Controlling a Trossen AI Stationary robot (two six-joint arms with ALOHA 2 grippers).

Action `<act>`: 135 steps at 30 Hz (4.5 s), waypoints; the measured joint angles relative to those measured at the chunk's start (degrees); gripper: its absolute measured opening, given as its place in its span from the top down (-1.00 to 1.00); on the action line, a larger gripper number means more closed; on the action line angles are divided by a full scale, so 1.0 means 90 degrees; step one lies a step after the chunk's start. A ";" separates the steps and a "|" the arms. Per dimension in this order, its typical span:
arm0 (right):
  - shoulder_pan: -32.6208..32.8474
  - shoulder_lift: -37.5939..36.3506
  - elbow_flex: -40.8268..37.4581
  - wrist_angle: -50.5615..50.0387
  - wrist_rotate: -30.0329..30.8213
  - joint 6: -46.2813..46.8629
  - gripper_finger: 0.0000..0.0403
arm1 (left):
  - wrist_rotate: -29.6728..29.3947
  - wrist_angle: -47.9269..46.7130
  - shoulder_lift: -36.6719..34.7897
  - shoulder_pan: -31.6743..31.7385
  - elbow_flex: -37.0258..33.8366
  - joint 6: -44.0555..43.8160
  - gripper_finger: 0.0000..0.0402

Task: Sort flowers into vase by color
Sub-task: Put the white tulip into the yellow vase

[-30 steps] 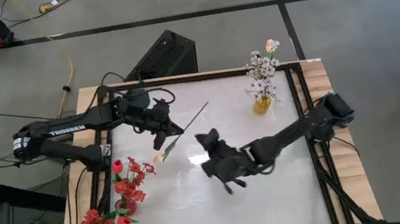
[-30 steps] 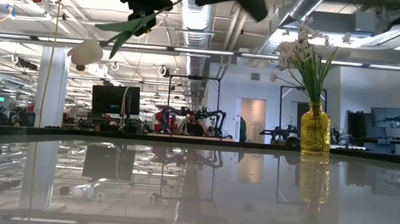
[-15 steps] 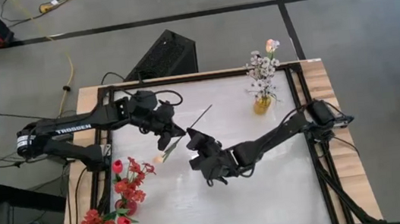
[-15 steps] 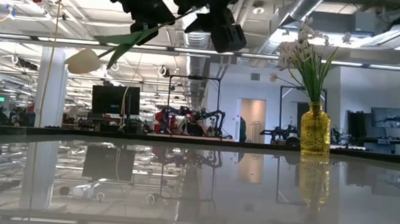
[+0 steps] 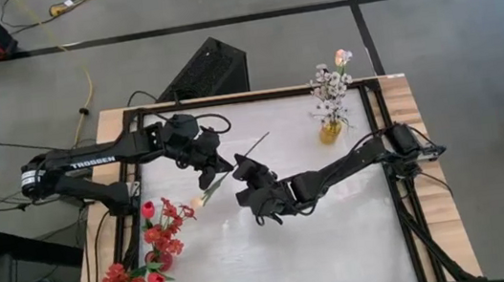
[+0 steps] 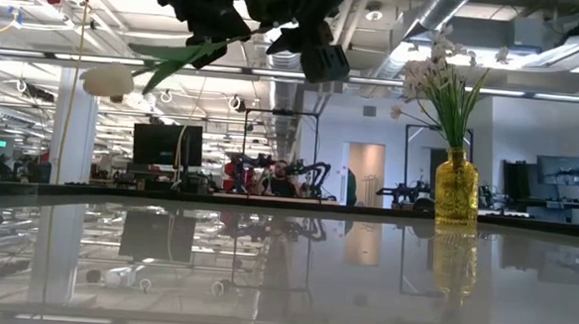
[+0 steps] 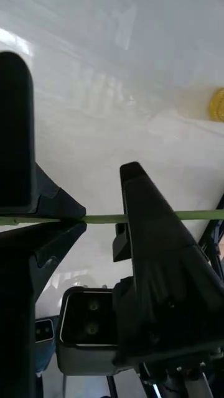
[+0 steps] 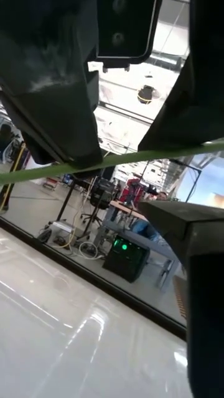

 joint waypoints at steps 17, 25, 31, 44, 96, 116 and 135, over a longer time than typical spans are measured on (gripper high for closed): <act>0.0131 -0.0002 0.0000 -0.0612 -0.1036 0.1199 0.88 | -0.0624 0.0212 0.0000 -0.0011 0.0000 0.0671 0.61; 0.0103 -0.0668 -0.0066 -0.4032 -0.3652 0.5944 0.88 | -0.0572 0.0248 -0.0280 0.0513 0.0000 0.1335 0.29; 0.0002 -0.2163 -0.1993 -0.4133 -0.4724 0.8264 0.88 | -0.0483 0.0242 -0.0539 0.0706 0.0000 0.2195 0.27; 0.1076 -0.5590 -0.6937 0.2561 -0.4605 0.9723 0.88 | -0.0114 0.0634 -0.0532 0.0702 0.0000 0.3046 0.27; 0.0567 -0.3540 -0.5165 0.8590 -0.6177 0.7252 0.88 | -0.0030 0.5190 0.0446 -0.1051 -0.0772 0.3107 0.27; -0.0508 -0.1872 -0.3395 0.8391 -0.6732 0.7258 0.88 | -0.0166 0.5258 0.0495 -0.1069 -0.0772 0.3012 0.27; -0.1202 -0.1873 -0.3399 0.8504 -0.7252 0.7978 0.88 | -0.0001 0.5088 0.0495 -0.0676 -0.0772 0.3006 0.62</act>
